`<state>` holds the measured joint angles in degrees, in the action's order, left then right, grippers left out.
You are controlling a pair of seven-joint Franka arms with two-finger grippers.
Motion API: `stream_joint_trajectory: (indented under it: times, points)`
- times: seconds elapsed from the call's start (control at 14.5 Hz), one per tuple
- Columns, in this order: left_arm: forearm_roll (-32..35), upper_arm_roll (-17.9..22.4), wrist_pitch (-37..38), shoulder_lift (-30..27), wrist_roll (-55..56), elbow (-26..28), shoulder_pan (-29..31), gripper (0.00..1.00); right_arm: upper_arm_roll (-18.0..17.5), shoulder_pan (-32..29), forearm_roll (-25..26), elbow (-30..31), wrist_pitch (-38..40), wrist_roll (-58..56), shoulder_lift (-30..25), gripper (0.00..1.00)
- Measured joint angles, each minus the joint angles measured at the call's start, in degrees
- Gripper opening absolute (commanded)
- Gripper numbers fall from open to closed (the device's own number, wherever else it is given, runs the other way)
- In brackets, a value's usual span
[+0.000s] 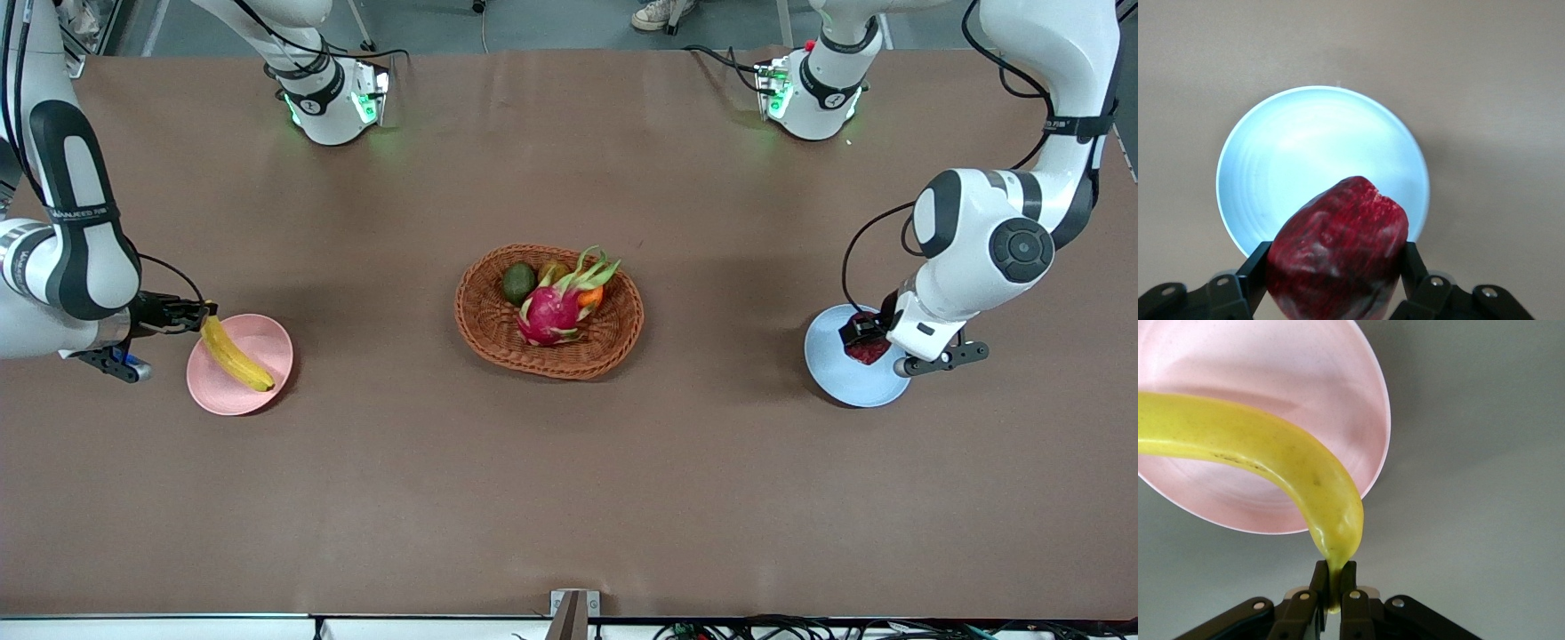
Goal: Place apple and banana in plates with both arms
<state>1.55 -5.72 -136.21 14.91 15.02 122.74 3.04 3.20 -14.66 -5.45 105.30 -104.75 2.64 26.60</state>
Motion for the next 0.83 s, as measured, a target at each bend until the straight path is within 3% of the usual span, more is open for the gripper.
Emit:
stream_joint_trajectory:
  times: [0.07,0.14,0.55,0.62,0.69,0.83]
  points:
    - [0.04,0.02,-2.06,1.18,-0.89,0.66,0.88,0.53,-0.01,-0.09,0.0,-0.15,0.0,-0.06,0.0,0.87]
    - [0.05,0.01,-3.97,2.5,-1.52,0.97,1.57,0.53,-0.05,-0.11,-0.01,-0.35,0.0,-0.09,0.0,1.0]
    - [0.11,-0.05,-7.79,6.53,-1.77,1.02,2.14,0.58,-0.69,-0.11,0.0,-5.51,2.99,-3.15,-0.05,1.0]
    - [0.11,-0.05,-7.79,6.52,-1.77,1.0,2.14,0.73,-0.91,-0.06,0.02,-8.15,5.01,-3.62,-0.13,1.0]
    - [0.11,-0.05,-7.79,6.52,-1.77,1.0,2.14,0.98,-1.21,0.19,0.08,-11.28,7.09,-4.09,-0.29,1.0]
    - [0.11,-0.06,-7.79,6.51,-1.77,0.92,2.14,1.0,-1.64,1.82,0.91,-16.43,10.1,-4.27,-1.09,1.0]
